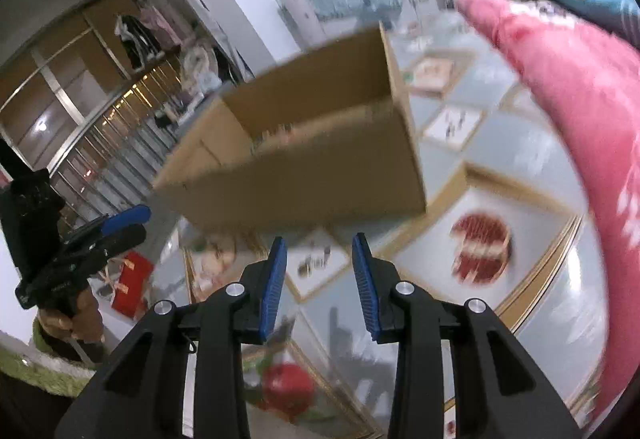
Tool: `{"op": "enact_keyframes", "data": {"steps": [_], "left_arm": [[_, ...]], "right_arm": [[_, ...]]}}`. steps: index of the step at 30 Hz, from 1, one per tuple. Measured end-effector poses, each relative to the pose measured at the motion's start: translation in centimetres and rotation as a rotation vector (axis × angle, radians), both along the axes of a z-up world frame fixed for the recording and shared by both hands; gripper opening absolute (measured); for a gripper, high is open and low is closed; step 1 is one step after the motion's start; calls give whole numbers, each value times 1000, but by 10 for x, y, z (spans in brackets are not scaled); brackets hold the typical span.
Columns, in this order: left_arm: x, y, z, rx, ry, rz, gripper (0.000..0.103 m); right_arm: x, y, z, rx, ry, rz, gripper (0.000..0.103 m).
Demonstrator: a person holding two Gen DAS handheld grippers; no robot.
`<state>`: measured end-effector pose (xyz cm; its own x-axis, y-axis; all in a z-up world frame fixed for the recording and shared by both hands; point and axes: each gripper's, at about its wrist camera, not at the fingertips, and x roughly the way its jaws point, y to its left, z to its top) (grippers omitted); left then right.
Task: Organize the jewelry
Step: 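Carry the charm and chain over the box and open both tools to drop them, then grasp the small gold ring with the left tool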
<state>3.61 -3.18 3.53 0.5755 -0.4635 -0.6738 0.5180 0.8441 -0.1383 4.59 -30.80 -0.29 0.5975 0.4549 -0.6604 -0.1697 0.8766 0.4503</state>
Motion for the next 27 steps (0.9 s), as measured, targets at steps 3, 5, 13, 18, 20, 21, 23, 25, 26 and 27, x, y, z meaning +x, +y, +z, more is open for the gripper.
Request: {"op": "enact_keyframes", "data": {"steps": [3,5,13,18,20,21,23,25,26,27], "left_arm": [[-2,-19,-24,44,23,-26,47],[1,-37,-41,76,36,-57,47],[21,-81,-72,117,55,-139,28],[32,-96,-86,166,63,-166,17],[33,-99,-89,182,55,-168,16],[34,-100,-89,185,53,-169,16],[37,-101,-89,184,55,-170,15],[39,-104,-89,187,52,-173,15],[40,-105,-89,190,49,-175,15],[39,-107,-90,199,43,-179,15]], "right_arm": [[-1,12,-14,-53,23,3,34],[-1,17,-17,-84,25,4,33],[4,25,-26,-83,43,16,30],[6,27,-29,-74,54,18,29],[7,27,-30,-69,56,16,29],[8,26,-30,-66,56,16,29],[10,26,-31,-63,60,16,29],[10,26,-33,-61,63,17,29],[11,27,-33,-60,65,17,29],[11,27,-34,-59,66,18,29]]}}
